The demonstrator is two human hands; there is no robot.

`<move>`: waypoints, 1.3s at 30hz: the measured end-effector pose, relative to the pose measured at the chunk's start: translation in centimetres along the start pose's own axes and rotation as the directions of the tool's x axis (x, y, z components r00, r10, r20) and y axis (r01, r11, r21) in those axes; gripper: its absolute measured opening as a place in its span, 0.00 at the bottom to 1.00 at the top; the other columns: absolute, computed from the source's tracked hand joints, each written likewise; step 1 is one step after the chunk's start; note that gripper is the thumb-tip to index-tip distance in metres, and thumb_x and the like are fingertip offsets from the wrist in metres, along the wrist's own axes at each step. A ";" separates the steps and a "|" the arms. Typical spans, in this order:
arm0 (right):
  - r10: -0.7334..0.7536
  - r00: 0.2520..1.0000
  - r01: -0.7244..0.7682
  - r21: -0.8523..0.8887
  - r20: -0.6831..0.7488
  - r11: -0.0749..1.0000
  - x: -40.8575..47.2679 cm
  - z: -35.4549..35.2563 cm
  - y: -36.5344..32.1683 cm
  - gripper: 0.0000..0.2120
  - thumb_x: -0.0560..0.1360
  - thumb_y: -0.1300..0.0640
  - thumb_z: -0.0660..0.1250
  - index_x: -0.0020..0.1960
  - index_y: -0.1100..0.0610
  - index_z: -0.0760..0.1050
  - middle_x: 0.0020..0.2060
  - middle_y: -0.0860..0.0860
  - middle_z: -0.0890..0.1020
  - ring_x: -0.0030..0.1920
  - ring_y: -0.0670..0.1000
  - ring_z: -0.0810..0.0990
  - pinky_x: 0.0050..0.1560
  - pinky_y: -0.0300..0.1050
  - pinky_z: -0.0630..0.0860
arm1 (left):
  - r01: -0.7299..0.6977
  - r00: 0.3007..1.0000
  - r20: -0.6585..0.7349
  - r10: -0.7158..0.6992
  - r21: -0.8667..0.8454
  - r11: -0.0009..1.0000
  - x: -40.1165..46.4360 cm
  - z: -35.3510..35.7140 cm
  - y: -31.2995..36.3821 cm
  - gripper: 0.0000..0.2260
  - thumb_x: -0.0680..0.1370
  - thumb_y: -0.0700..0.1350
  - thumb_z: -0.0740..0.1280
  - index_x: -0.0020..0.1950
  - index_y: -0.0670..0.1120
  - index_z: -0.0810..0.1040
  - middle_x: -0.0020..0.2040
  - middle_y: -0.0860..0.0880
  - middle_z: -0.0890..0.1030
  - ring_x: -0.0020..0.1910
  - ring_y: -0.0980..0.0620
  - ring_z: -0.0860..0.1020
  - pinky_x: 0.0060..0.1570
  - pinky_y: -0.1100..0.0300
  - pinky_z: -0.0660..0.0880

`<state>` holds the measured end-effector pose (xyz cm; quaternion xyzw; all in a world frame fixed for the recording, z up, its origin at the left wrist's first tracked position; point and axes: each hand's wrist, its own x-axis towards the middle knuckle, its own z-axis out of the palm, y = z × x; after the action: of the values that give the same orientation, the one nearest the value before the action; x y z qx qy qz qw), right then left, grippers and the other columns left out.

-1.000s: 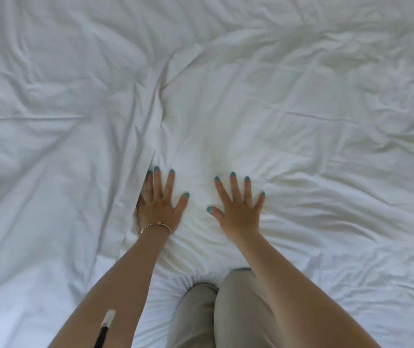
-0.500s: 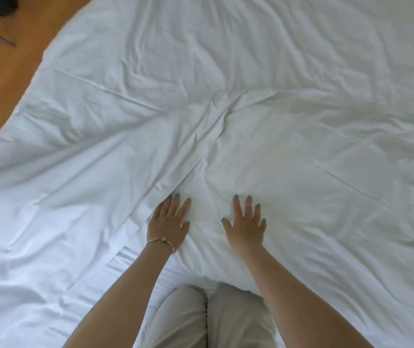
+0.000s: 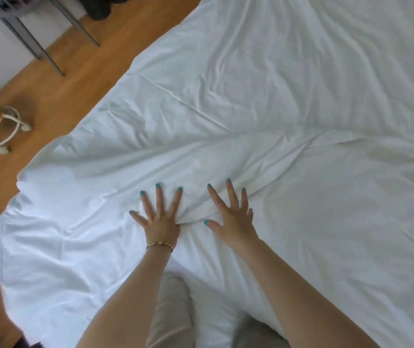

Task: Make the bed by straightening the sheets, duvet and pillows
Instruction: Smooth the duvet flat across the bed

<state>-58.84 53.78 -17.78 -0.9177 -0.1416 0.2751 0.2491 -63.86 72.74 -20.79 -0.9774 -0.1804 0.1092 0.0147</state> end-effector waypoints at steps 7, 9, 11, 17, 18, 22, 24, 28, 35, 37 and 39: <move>-0.021 0.997 0.011 -0.133 -0.076 0.991 8.1 -1.1 -4.0 0.41 0.77 0.41 0.64 0.73 0.31 0.34 0.74 0.43 0.27 0.77 0.62 0.36 0.70 0.71 0.56 | -0.235 0.943 -0.297 0.153 -0.262 0.936 14.6 -5.9 -7.5 0.37 0.63 0.29 0.68 0.67 0.56 0.64 0.50 0.39 0.77 0.47 0.37 0.80 0.44 0.40 0.77; -0.021 0.989 0.002 -0.128 -0.144 0.992 11.7 -2.8 -5.6 0.41 0.78 0.43 0.64 0.74 0.31 0.35 0.74 0.44 0.27 0.77 0.63 0.38 0.70 0.71 0.57 | -0.441 0.859 -0.368 0.355 -0.180 0.879 21.0 -10.5 -8.8 0.36 0.63 0.29 0.67 0.66 0.54 0.63 0.51 0.38 0.77 0.40 0.36 0.80 0.28 0.49 0.75; 0.021 0.968 -0.042 -0.081 -0.249 0.996 15.1 -5.3 -7.1 0.41 0.78 0.45 0.65 0.75 0.32 0.36 0.75 0.44 0.29 0.77 0.62 0.39 0.70 0.70 0.57 | -0.564 0.726 -0.449 0.521 0.045 0.824 28.3 -15.1 -8.5 0.35 0.62 0.30 0.69 0.65 0.50 0.66 0.51 0.39 0.78 0.37 0.38 0.79 0.26 0.52 0.73; 0.247 0.900 -0.267 -0.007 -0.358 0.964 21.1 -9.8 -8.8 0.38 0.79 0.46 0.63 0.76 0.34 0.39 0.76 0.44 0.32 0.78 0.57 0.37 0.70 0.70 0.55 | -0.363 0.861 -0.331 0.386 0.130 0.923 37.7 -19.7 -1.0 0.26 0.78 0.40 0.63 0.75 0.48 0.59 0.76 0.43 0.57 0.73 0.40 0.58 0.70 0.45 0.57; 0.285 0.902 -0.310 -0.028 -0.324 0.950 21.3 -9.5 -8.6 0.37 0.79 0.45 0.62 0.76 0.34 0.39 0.76 0.43 0.33 0.78 0.57 0.37 0.70 0.70 0.53 | -0.413 0.876 -0.261 0.406 0.031 0.910 36.7 -17.9 0.2 0.26 0.80 0.42 0.61 0.77 0.49 0.57 0.78 0.44 0.54 0.75 0.42 0.54 0.72 0.45 0.54; 0.429 0.884 -0.451 -0.102 -0.187 0.887 21.4 -7.3 -6.2 0.37 0.78 0.37 0.59 0.75 0.33 0.36 0.77 0.42 0.35 0.78 0.56 0.36 0.72 0.70 0.48 | -0.534 0.825 0.171 0.539 -0.076 0.842 31.5 -7.9 1.1 0.32 0.77 0.69 0.47 0.77 0.62 0.38 0.79 0.49 0.37 0.76 0.44 0.35 0.70 0.34 0.39; 0.496 0.856 -0.514 -0.142 -0.144 0.846 21.5 -6.8 -4.4 0.38 0.76 0.33 0.57 0.74 0.32 0.34 0.77 0.42 0.33 0.77 0.57 0.34 0.71 0.72 0.45 | -0.455 0.847 0.262 0.462 -0.091 0.886 31.9 -4.2 0.1 0.35 0.71 0.76 0.43 0.72 0.67 0.30 0.76 0.50 0.30 0.74 0.40 0.30 0.67 0.31 0.37; 0.554 0.828 -0.561 -0.178 -0.091 0.809 22.5 -6.0 -1.3 0.42 0.71 0.25 0.54 0.70 0.29 0.27 0.73 0.41 0.26 0.74 0.60 0.27 0.69 0.75 0.41 | -0.404 0.900 0.134 0.415 -0.100 0.909 35.4 -2.7 0.4 0.36 0.68 0.78 0.42 0.71 0.69 0.29 0.77 0.48 0.32 0.74 0.34 0.34 0.66 0.29 0.41; 0.467 0.844 -0.523 -0.214 -0.262 0.825 24.7 -2.2 1.8 0.40 0.66 0.22 0.38 0.71 0.33 0.25 0.72 0.44 0.24 0.73 0.63 0.24 0.67 0.78 0.37 | -0.425 0.903 -0.077 0.424 -0.002 0.905 37.3 1.4 2.1 0.37 0.70 0.74 0.45 0.77 0.64 0.45 0.79 0.41 0.44 0.74 0.29 0.44 0.62 0.28 0.37; 0.407 0.846 -0.496 -0.230 -0.344 0.837 24.4 -1.5 2.2 0.38 0.70 0.23 0.42 0.75 0.34 0.34 0.77 0.45 0.34 0.76 0.63 0.32 0.67 0.77 0.38 | -0.433 0.899 -0.088 0.430 -0.017 0.901 37.4 1.7 2.2 0.36 0.71 0.73 0.47 0.77 0.62 0.46 0.78 0.40 0.44 0.73 0.28 0.45 0.62 0.25 0.39; 0.341 0.820 -0.465 -0.188 -0.460 0.865 24.2 -0.5 2.6 0.35 0.74 0.28 0.48 0.77 0.37 0.47 0.79 0.47 0.48 0.78 0.63 0.43 0.67 0.77 0.43 | -0.444 0.889 -0.128 0.440 -0.003 0.896 37.4 2.0 2.0 0.36 0.72 0.72 0.49 0.77 0.62 0.47 0.78 0.39 0.46 0.73 0.28 0.47 0.63 0.25 0.39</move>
<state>-38.68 61.02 -29.32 -0.9898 0.0748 0.0986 0.0703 -29.50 84.12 -30.65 -0.9978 0.0464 0.0458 -0.0150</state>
